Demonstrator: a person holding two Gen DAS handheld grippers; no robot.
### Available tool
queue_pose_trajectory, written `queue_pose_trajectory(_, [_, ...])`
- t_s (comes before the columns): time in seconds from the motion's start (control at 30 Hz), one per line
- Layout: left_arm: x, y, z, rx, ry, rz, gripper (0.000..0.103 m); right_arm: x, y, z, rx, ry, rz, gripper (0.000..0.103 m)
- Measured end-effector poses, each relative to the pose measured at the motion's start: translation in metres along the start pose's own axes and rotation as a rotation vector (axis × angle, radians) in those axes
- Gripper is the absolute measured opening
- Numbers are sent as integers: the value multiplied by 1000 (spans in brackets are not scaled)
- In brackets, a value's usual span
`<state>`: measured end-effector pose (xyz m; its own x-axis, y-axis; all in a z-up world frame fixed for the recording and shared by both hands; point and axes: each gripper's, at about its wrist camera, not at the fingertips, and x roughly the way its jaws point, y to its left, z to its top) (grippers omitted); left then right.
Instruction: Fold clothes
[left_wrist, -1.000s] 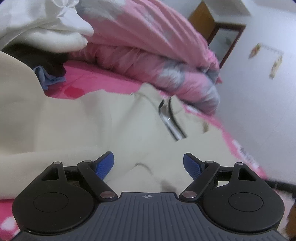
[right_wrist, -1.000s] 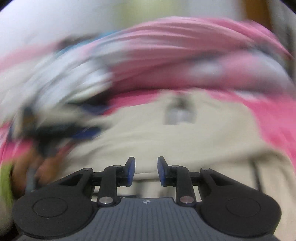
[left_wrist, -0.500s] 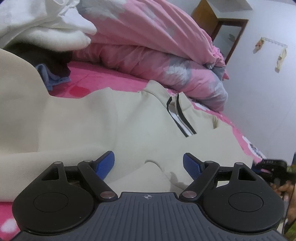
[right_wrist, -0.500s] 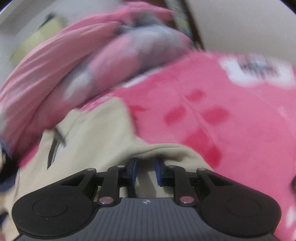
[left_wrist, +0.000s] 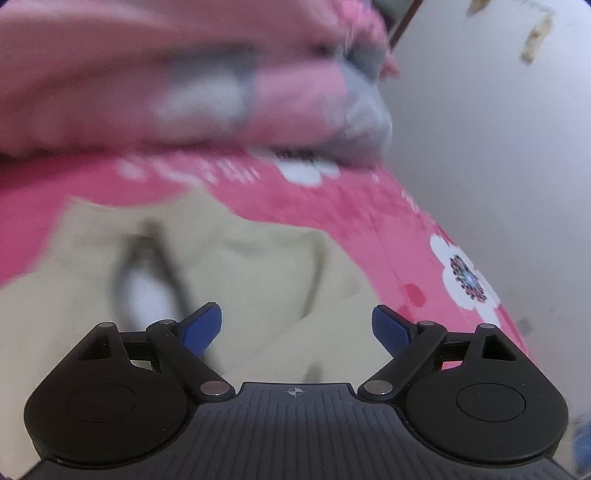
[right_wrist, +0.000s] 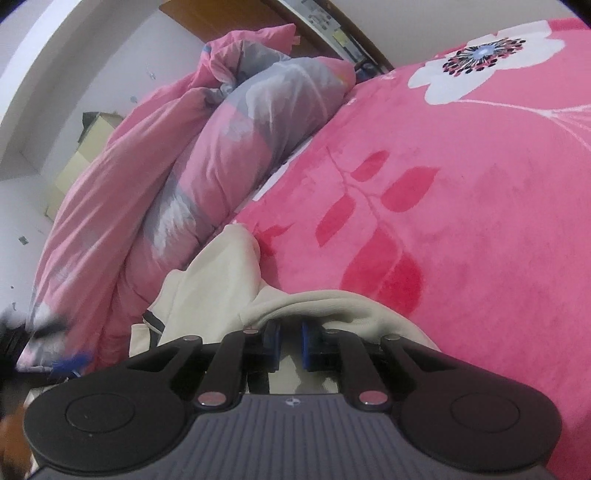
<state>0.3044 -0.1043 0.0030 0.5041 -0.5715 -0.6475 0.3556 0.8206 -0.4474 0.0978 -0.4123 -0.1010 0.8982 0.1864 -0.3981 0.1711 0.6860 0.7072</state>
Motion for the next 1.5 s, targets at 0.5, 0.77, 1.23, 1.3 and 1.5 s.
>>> queue_pose_trajectory(0.5, [143,-27,45,-125,333,-59,37,1,-9,0,27,-12,51,10])
queue_pose_trajectory(0.77, [135,-12,54,-184,170,-103,3,-1,-12,0,47,-20,76,10])
queue_pose_trajectory(1.23, [93,20,61,-280,-105,-115,2,-1,-16,-1,61,-27,94,10])
queue_pose_trajectory(1.3, [69,19,64,-244,-123,-74,9,-1,-17,-1,65,-27,97,9])
queue_pose_trajectory(1.5, [-71,23,53,-148,-206,70,37,0,-17,0,69,-23,95,9])
